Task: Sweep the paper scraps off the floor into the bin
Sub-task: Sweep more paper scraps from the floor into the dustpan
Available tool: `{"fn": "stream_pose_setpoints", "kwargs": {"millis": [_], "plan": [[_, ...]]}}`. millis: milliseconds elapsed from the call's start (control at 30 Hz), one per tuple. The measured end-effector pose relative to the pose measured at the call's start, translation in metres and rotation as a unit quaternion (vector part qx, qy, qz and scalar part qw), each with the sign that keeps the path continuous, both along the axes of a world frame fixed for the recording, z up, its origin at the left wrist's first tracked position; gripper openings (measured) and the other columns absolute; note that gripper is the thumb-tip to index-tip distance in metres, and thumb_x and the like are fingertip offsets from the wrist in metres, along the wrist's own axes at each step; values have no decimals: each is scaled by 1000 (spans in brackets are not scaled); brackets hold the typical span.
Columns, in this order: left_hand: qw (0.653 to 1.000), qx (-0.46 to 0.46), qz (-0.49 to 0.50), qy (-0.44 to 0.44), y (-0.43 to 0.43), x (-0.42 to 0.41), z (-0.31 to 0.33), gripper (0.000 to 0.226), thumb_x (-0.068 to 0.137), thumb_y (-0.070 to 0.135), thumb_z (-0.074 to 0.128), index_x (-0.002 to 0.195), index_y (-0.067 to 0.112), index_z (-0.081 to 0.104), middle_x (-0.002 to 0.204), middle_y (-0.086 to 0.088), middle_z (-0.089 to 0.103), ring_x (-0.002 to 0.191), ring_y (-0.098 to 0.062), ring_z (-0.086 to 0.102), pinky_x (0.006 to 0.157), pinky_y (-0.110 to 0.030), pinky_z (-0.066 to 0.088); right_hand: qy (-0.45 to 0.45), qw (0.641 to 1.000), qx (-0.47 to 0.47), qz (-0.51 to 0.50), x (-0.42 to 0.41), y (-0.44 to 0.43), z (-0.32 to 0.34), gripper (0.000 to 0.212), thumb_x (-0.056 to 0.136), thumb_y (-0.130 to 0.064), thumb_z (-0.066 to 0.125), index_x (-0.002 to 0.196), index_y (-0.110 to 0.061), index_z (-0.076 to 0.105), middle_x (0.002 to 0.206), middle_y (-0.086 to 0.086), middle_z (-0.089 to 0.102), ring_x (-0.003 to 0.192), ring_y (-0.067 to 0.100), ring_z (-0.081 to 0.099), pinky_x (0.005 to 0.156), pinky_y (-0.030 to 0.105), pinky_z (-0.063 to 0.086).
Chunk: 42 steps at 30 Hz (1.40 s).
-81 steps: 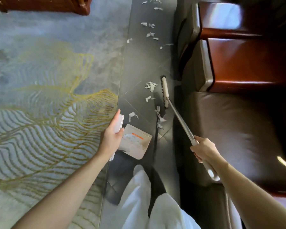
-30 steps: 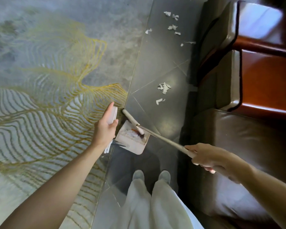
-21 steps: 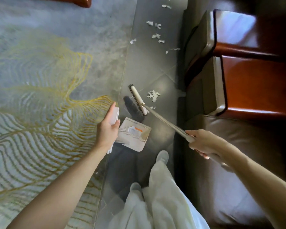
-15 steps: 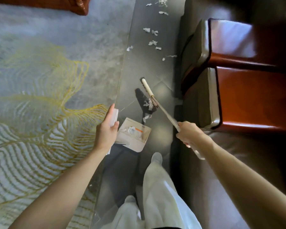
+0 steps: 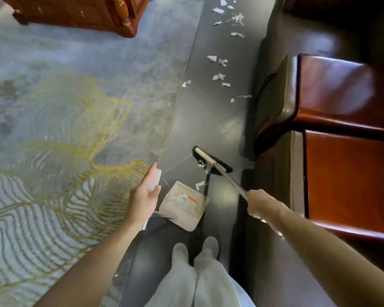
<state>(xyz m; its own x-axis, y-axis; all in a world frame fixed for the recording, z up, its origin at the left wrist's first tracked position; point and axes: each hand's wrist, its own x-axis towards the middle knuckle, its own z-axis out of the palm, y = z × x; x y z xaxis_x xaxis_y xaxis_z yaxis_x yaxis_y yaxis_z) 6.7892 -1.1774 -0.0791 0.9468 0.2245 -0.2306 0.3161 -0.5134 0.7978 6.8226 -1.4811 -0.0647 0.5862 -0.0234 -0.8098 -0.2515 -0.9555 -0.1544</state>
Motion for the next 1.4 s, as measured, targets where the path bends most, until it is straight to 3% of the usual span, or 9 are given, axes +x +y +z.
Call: {"fn": "stream_pose_setpoints", "kwargs": {"millis": [133, 233, 400, 567, 867, 1033, 1167, 1300, 1400], "plan": [[997, -44, 70, -2, -4, 7, 2, 61, 90, 9, 57, 139, 43, 41, 123, -23, 59, 105, -50, 54, 84, -60, 47, 69, 996, 51, -4, -24, 13, 2, 35, 89, -6, 55, 124, -13, 55, 90, 3, 61, 75, 14, 61, 64, 24, 53], [997, -38, 70, -15, -10, 17, 3, 64, 83, 21, 56, 130, 60, 39, 128, -14, 60, 108, -49, 54, 86, -63, 48, 122, 987, 97, -34, -27, 10, 22, 27, 87, -7, 57, 111, -19, 57, 86, 5, 60, 68, 15, 56, 59, 25, 48], [998, -49, 26, -5, -1, 41, 10, 63, 88, 1, 55, 143, 30, 41, 137, 9, 52, 110, -47, 55, 90, -59, 48, 159, 980, 114, -38, -5, -6, 71, 36, 90, -7, 56, 124, -19, 54, 80, 6, 57, 56, 11, 50, 48, 19, 44], [998, -50, 8, -29, 13, 80, 18, 64, 89, 6, 56, 142, 38, 39, 135, 6, 56, 106, -48, 56, 87, -58, 50, 117, 988, 101, -24, 29, -7, 100, 57, 91, -5, 56, 140, -30, 41, 85, 5, 60, 55, 10, 51, 47, 18, 44], [998, -31, 11, -47, 7, 228, 25, 66, 84, 20, 54, 132, 61, 35, 113, -21, 64, 86, -45, 60, 77, -55, 54, 26, 982, 137, -125, 169, -24, 94, 51, 91, -2, 51, 138, -20, 46, 66, 6, 51, 47, 12, 47, 43, 23, 42], [998, -39, 1, -41, -23, 350, 28, 70, 90, 9, 55, 129, 64, 38, 86, -4, 60, 60, -24, 48, 70, -49, 54, -26, 981, 122, -147, 292, -61, 69, 59, 90, -2, 52, 145, -17, 39, 65, 6, 56, 42, 14, 49, 40, 24, 42], [999, -35, -2, -30, -59, 447, 36, 71, 90, 8, 56, 127, 66, 37, 90, 5, 58, 62, -24, 47, 74, -51, 55, -58, 988, 56, -130, 389, -76, 59, 52, 90, -9, 53, 141, -16, 45, 73, 1, 59, 54, 15, 56, 46, 23, 44], [999, -14, -26, -21, -86, 529, 41, 65, 91, 7, 55, 139, 48, 39, 100, 7, 59, 82, -29, 56, 85, -36, 48, -73, 989, -14, -127, 475, -83, 47, 44, 92, -8, 48, 136, -8, 48, 88, 6, 63, 65, 19, 62, 47, 19, 44], [999, -8, -43, -21, -95, 584, 39, 65, 91, 5, 54, 139, 46, 40, 107, -2, 65, 74, -28, 56, 78, -31, 47, -64, 988, -51, -128, 531, -86, 33, 44, 94, -8, 47, 138, -5, 46, 116, 15, 64, 96, 29, 66, 70, 27, 50]]}}
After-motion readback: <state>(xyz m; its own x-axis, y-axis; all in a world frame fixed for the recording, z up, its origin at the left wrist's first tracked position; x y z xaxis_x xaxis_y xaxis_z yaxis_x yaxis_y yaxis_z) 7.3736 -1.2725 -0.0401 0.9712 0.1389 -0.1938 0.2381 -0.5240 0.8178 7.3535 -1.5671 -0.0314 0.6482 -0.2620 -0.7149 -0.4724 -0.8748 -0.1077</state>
